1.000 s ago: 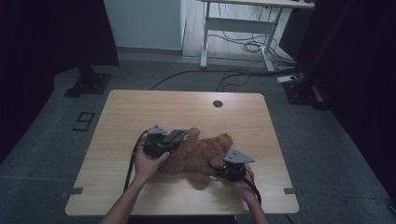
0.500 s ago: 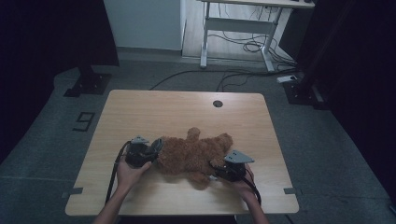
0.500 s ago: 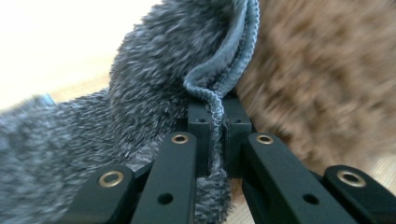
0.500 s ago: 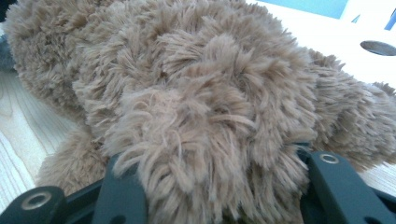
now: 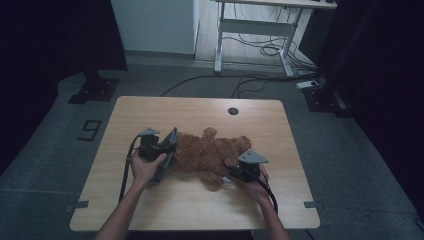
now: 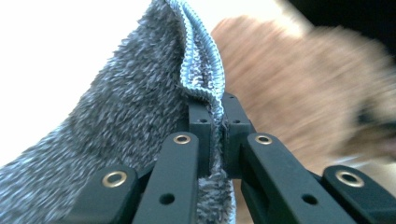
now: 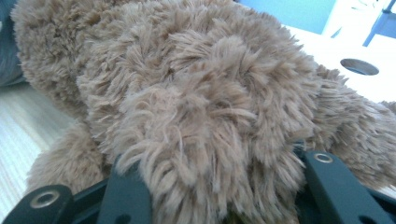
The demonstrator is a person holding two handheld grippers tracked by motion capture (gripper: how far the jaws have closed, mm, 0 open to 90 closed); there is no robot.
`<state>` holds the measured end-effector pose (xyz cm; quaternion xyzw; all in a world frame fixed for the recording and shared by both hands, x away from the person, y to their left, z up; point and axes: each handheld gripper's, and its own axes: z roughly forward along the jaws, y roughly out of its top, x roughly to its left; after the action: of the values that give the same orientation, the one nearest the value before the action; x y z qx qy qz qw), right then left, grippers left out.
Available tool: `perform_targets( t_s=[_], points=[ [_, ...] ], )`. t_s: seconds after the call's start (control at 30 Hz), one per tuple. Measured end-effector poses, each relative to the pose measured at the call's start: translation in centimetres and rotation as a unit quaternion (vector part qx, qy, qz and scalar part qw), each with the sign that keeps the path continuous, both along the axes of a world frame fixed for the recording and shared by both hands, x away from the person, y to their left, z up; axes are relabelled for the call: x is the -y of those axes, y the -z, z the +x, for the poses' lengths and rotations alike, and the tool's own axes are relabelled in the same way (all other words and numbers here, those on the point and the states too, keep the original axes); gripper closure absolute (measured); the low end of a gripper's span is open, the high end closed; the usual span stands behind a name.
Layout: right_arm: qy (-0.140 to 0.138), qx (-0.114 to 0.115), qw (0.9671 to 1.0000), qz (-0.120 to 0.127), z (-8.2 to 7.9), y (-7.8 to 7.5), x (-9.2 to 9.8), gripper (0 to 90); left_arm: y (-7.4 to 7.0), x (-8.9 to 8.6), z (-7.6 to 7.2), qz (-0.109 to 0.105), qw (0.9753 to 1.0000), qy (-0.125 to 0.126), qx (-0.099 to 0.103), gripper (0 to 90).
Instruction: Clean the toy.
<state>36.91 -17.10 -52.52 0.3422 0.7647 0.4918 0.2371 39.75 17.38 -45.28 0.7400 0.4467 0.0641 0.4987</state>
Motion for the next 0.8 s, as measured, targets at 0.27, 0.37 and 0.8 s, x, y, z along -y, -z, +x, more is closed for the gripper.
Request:
perform_targets(
  t_s=[0.27, 0.37, 0.8],
  points=[
    [-0.004, 0.015, 0.9998, -0.007, -1.2, 0.1, 0.1, 54.7, -4.9, 12.3, -1.3, 0.047, 0.9905, 0.111, 0.066, 85.1],
    [-0.007, 0.021, 0.9997, -0.008, -1.6, 0.2, 0.2, 54.6, -4.9, 17.1, -0.1, 0.046, 0.9873, 0.144, 0.049, 85.0],
    [-0.004, 0.025, 0.9995, -0.020, -2.0, 0.5, 0.0, 54.5, 0.0, 17.1, 2.0, 0.083, 0.9894, 0.118, -0.014, 84.8]
  ],
)
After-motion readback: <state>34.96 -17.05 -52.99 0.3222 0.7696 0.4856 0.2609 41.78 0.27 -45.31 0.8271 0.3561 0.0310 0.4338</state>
